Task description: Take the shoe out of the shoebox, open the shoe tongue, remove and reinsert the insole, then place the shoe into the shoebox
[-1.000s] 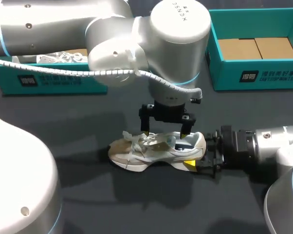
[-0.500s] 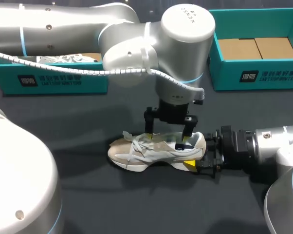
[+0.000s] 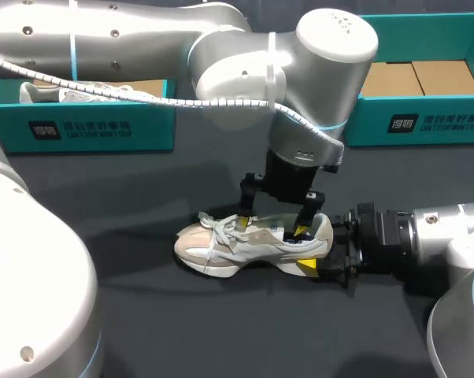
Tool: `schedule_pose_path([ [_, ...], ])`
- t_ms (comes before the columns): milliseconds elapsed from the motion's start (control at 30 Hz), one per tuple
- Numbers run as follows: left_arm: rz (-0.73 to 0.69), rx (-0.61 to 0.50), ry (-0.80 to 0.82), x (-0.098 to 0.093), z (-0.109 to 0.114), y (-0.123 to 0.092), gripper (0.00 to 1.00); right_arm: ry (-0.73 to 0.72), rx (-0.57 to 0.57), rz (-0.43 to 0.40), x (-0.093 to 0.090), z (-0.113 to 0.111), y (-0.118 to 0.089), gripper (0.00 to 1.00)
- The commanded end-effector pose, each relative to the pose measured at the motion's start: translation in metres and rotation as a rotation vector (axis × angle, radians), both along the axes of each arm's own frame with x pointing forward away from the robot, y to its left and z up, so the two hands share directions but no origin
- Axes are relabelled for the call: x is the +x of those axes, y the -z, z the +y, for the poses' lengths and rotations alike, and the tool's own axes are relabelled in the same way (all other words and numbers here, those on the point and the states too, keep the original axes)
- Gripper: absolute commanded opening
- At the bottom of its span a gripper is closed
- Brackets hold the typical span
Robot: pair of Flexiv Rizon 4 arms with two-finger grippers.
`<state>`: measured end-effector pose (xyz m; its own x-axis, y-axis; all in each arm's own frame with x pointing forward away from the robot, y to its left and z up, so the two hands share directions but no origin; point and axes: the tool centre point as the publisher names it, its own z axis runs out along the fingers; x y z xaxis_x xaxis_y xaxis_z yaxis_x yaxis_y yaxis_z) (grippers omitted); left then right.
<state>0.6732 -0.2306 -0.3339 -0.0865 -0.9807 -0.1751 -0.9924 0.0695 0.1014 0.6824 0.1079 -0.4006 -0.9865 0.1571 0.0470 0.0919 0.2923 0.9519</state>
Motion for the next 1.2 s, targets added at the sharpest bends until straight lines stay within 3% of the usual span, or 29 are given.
schedule_pose_path([
  [33,0.023,0.046,0.001,0.0,-0.002,0.007,1.0,0.0,-0.004,0.001,-0.001,0.002,0.0,0.0],
  [400,0.068,0.139,-0.027,-0.002,0.007,0.013,0.99,0.0,-0.004,0.001,-0.001,0.002,0.0,0.0],
  [800,0.089,0.152,-0.058,-0.009,0.027,-0.007,0.7,0.0,-0.004,0.001,-0.001,0.002,0.0,0.0],
  [967,0.088,0.143,-0.069,-0.011,0.031,-0.011,0.62,0.0,-0.004,0.001,-0.001,0.002,0.0,0.0],
  [1067,0.083,0.131,-0.068,-0.012,0.03,-0.012,0.49,0.0,-0.004,0.001,-0.001,0.002,0.0,0.0],
  [1200,0.071,0.115,-0.078,-0.012,0.031,-0.014,0.42,0.0,-0.004,0.001,-0.001,0.002,0.0,0.0],
])
